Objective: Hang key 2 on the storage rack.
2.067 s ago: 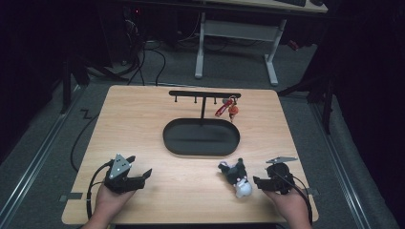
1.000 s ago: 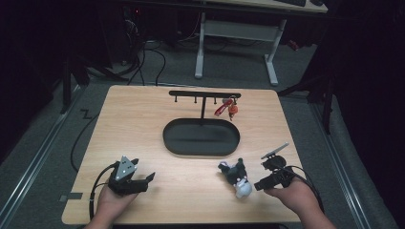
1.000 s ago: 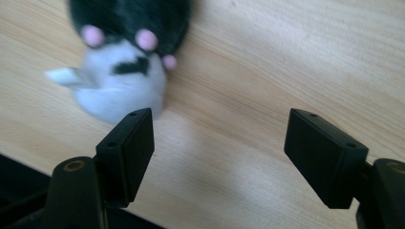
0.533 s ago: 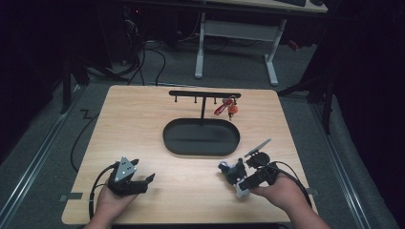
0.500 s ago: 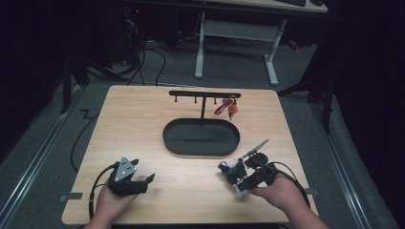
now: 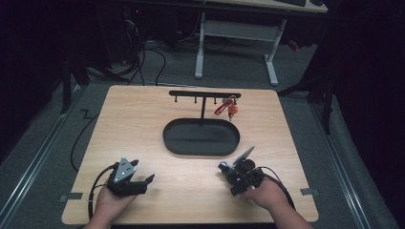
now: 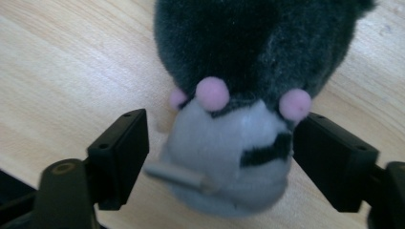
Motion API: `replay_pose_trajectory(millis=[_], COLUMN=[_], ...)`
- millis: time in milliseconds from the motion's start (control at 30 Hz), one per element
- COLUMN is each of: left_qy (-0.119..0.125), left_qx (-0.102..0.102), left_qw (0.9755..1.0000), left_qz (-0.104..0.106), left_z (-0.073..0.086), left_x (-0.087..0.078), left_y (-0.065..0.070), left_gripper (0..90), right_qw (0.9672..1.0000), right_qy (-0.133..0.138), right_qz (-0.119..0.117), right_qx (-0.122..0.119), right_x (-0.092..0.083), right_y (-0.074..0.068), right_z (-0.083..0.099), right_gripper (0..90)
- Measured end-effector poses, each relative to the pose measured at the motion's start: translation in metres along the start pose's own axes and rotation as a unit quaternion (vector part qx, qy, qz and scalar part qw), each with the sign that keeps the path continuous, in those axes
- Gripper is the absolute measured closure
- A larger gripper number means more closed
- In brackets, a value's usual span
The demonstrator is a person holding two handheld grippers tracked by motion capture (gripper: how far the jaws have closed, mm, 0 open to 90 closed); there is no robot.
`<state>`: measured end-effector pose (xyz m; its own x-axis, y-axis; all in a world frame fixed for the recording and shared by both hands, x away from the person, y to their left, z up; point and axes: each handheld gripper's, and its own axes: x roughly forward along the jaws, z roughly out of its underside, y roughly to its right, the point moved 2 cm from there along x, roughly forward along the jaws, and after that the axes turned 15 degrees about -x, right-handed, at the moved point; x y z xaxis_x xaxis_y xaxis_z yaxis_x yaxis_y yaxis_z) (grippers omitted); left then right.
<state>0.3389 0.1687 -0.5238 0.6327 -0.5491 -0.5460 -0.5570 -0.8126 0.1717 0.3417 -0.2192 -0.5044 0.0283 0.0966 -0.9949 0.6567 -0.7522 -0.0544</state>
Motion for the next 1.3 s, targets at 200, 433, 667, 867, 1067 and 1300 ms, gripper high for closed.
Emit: replay_pose_trajectory(millis=[200, 433, 667, 867, 1067, 1300], left_qy=[-0.001, -0.005, -0.007, -0.007, -0.005, -0.011], left_qx=[0.000, 0.003, 0.005, 0.006, 0.006, 0.009], left_qw=[1.0000, 1.0000, 0.9999, 0.9999, 1.0000, 0.9999], left_qz=[0.001, 0.001, 0.005, 0.006, 0.005, 0.009], left_z=[0.000, 0.000, 0.000, 0.000, 0.000, 0.001], left_x=[0.001, 0.002, 0.004, 0.004, 0.003, 0.003], left_y=[0.000, 0.001, 0.002, 0.002, 0.002, 0.003], left_gripper=[20.4, 20.8, 21.2, 21.4, 21.4, 22.0], right_qw=[1.0000, 0.9996, 0.9995, 0.9990, 0.9991, 0.9989], right_qy=[-0.003, -0.007, -0.001, -0.007, 0.002, 0.016], right_qz=[0.004, 0.017, 0.014, 0.008, 0.010, 0.000], right_qx=[-0.007, -0.023, -0.029, -0.043, -0.042, -0.045], right_x=[0.004, 0.000, -0.016, -0.030, -0.049, -0.072], right_y=[0.000, -0.001, 0.002, 0.003, 0.006, 0.007], right_z=[-0.003, -0.004, -0.009, -0.015, -0.024, -0.037], right_gripper=[29.9, 47.6, 48.1, 47.9, 47.9, 47.8])
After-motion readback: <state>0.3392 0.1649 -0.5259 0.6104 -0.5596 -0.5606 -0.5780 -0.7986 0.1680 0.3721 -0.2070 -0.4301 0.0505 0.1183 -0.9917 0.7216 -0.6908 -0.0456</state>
